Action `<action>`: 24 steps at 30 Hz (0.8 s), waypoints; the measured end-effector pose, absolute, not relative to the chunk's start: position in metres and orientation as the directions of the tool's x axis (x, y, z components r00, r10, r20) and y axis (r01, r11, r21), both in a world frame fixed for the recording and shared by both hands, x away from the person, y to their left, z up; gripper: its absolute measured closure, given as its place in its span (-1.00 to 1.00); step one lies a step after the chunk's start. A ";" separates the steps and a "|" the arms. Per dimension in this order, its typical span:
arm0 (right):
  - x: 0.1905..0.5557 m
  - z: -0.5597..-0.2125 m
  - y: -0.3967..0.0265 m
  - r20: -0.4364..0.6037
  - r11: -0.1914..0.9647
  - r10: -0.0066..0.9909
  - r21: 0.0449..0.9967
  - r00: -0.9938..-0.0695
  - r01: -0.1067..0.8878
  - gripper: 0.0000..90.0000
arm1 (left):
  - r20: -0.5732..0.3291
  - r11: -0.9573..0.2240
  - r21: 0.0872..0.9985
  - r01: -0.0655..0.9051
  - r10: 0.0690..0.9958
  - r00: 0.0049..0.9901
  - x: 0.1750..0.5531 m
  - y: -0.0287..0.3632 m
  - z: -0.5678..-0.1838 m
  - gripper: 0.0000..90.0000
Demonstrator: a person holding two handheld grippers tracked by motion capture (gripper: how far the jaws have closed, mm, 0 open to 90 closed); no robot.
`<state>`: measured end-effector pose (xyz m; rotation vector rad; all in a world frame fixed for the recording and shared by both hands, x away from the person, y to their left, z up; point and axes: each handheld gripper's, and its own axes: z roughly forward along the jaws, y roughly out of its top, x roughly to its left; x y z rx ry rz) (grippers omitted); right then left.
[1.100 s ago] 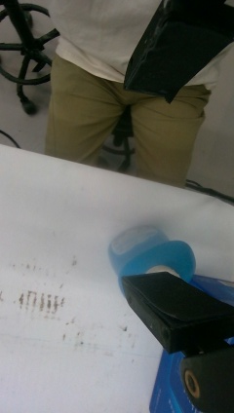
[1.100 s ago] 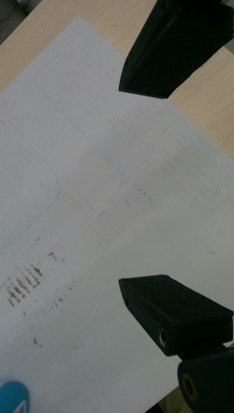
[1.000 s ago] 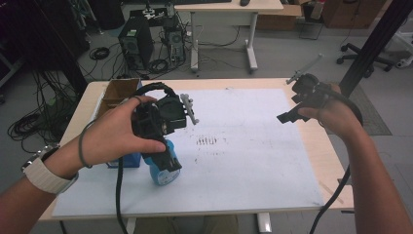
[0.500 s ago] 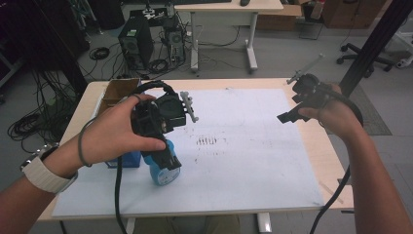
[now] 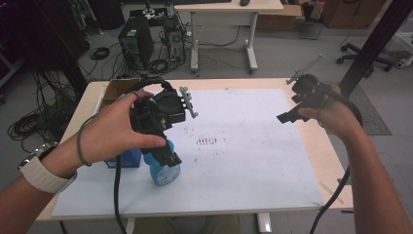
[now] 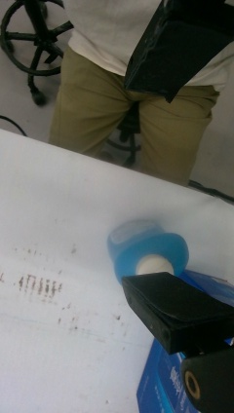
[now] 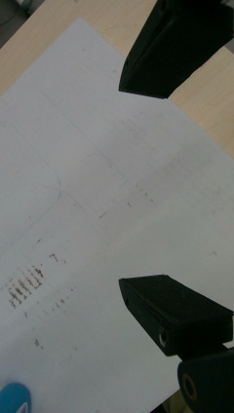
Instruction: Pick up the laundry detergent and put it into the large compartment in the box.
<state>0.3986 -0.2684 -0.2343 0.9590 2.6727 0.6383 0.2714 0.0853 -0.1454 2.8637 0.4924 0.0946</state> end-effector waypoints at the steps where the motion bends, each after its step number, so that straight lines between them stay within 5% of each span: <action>1: 0.399 -0.234 -0.268 -0.068 0.691 0.647 0.472 -0.759 0.547 -0.80 | 0.027 -0.913 0.242 0.328 0.344 0.939 0.272 0.086 -0.145 -0.79; 24: 0.397 -0.233 -0.267 -0.073 0.693 0.645 0.476 -0.761 0.542 -0.79 | 0.047 -0.836 0.269 0.479 0.508 0.860 0.281 0.099 -0.136 -0.80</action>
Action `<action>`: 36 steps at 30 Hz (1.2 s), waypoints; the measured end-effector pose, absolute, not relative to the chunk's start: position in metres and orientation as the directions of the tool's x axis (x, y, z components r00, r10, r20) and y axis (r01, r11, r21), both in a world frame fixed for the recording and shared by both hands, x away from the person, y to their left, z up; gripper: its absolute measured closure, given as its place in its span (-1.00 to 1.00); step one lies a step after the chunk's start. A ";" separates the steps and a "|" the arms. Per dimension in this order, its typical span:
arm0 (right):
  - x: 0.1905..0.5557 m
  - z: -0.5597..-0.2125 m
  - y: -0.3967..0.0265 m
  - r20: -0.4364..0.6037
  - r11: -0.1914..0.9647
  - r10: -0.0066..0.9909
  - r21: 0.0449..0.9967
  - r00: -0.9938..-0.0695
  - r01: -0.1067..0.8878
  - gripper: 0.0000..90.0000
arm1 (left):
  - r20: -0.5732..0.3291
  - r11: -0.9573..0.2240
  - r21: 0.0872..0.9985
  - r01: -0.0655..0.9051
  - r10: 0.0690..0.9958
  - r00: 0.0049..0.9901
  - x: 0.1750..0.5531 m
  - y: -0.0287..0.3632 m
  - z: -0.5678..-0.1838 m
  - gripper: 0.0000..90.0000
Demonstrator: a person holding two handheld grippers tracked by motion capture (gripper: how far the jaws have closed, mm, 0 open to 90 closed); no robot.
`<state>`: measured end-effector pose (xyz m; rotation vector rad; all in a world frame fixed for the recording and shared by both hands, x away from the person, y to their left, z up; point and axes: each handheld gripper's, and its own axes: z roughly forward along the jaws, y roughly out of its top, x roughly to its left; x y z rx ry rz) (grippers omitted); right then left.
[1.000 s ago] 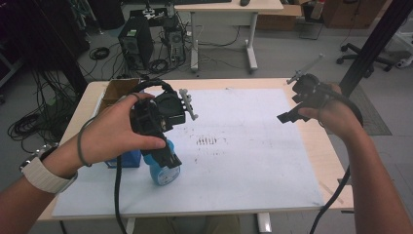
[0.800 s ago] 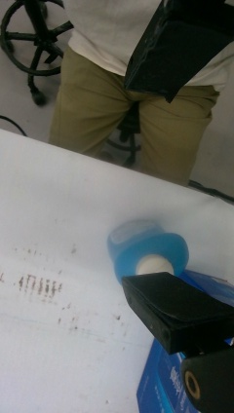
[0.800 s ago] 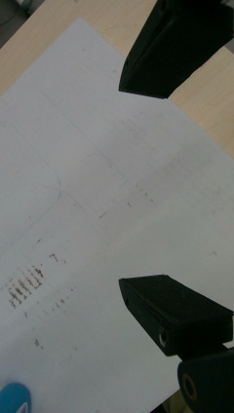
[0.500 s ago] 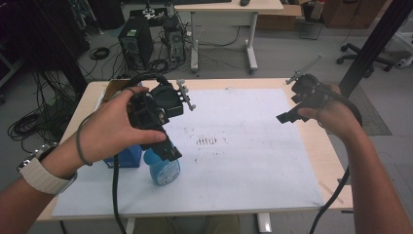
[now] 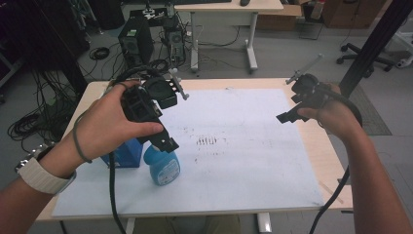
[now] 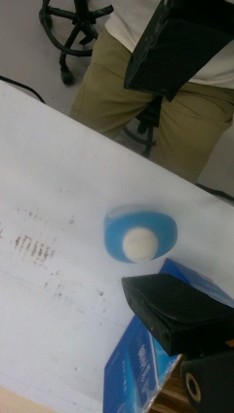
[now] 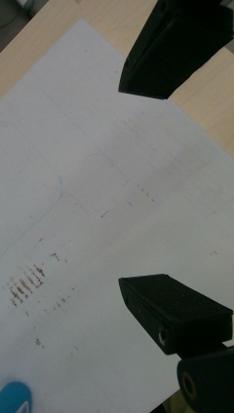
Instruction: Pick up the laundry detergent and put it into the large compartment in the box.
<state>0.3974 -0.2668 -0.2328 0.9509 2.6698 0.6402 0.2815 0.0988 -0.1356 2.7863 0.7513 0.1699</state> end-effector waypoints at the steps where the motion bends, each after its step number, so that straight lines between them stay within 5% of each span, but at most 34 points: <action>1: 0.397 -0.233 -0.267 -0.073 0.694 0.644 0.475 -0.761 0.541 -0.79 | 0.040 -0.826 0.275 0.492 0.522 0.852 0.282 0.100 -0.135 -0.80; 36: 0.398 -0.236 -0.266 -0.071 0.698 0.641 0.467 -0.764 0.543 -0.79 | 0.003 -0.776 0.222 0.591 0.607 0.795 0.303 0.117 -0.162 -0.80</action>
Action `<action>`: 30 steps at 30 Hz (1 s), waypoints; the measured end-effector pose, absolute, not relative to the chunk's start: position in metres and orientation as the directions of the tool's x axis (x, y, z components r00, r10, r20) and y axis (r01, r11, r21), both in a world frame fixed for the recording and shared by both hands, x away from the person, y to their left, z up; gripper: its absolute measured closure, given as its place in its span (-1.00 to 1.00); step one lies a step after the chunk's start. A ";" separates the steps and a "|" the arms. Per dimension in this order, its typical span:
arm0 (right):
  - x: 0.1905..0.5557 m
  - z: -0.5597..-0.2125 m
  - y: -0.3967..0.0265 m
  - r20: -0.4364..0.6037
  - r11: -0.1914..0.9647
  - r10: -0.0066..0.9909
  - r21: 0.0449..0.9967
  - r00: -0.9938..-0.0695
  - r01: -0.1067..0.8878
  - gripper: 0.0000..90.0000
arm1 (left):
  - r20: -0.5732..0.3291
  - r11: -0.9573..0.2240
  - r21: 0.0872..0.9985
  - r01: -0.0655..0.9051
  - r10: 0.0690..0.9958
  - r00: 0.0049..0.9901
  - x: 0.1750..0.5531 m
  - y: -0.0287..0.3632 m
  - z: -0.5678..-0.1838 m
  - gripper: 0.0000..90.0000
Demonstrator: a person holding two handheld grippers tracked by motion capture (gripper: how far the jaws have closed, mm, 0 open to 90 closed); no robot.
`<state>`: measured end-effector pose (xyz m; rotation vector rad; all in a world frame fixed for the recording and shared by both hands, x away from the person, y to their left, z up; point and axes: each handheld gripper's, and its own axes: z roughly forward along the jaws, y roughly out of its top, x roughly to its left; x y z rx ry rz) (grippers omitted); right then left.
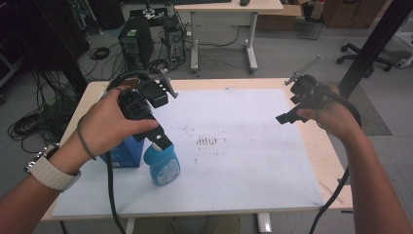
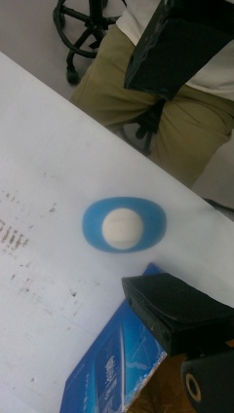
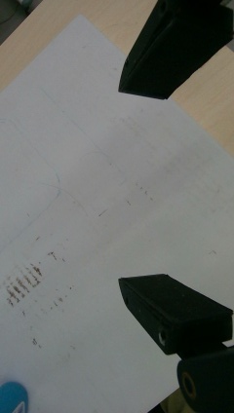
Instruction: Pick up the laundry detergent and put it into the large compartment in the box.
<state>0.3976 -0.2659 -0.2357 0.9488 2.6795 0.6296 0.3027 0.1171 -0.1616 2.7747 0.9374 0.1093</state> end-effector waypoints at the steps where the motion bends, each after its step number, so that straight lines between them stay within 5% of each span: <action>1: 0.398 -0.236 -0.266 -0.070 0.698 0.642 0.466 -0.764 0.543 -0.79 | 0.003 -0.776 0.219 0.592 0.607 0.794 0.303 0.118 -0.162 -0.80; 30: 0.398 -0.240 -0.265 -0.068 0.698 0.642 0.463 -0.764 0.546 -0.79 | -0.057 -0.751 0.205 0.628 0.631 0.773 0.319 0.135 -0.197 -0.83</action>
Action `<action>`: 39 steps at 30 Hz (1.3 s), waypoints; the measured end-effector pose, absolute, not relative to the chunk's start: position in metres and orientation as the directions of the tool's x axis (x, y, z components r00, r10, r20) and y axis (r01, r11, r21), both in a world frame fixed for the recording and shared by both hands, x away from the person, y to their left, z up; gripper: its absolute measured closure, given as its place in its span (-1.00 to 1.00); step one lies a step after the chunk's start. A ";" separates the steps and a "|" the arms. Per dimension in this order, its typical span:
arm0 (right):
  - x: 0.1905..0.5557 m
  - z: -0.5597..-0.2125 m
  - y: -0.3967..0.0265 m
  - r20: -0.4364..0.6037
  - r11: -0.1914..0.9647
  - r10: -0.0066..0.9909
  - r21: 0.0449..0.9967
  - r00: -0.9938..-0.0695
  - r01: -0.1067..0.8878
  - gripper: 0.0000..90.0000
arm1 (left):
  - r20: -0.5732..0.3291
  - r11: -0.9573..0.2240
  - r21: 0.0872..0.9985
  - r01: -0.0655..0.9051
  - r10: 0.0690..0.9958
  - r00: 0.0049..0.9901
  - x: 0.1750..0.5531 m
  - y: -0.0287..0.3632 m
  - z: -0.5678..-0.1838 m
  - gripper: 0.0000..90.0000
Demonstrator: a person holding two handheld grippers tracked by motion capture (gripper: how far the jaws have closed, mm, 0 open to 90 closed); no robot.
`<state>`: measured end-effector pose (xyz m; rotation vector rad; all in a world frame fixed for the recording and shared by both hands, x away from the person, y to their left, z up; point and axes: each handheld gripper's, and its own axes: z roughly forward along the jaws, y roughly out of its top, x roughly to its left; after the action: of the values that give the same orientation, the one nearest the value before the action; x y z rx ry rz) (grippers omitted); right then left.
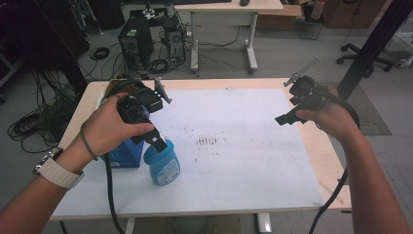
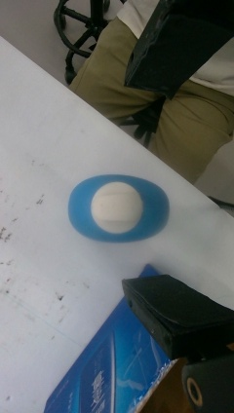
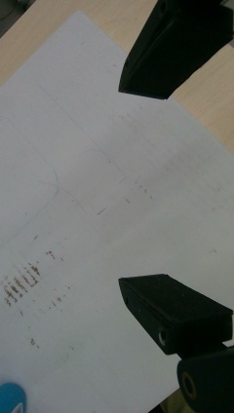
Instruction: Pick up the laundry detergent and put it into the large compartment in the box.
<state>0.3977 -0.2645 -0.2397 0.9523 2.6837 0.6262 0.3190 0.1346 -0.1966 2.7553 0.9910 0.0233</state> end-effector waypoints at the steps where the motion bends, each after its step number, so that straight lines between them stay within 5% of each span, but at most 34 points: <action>1: 0.398 -0.240 -0.264 -0.068 0.698 0.643 0.462 -0.763 0.547 -0.79 | -0.064 -0.750 0.203 0.630 0.632 0.772 0.319 0.135 -0.198 -0.83; 39: 0.398 -0.248 -0.264 -0.054 0.700 0.640 0.452 -0.766 0.553 -0.79 | -0.045 -0.760 0.165 0.629 0.631 0.775 0.329 0.135 -0.243 -0.83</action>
<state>0.3981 -0.2640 -0.2483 0.9603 2.7012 0.6182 0.3290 0.1353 -0.2426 2.7966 1.0008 0.0196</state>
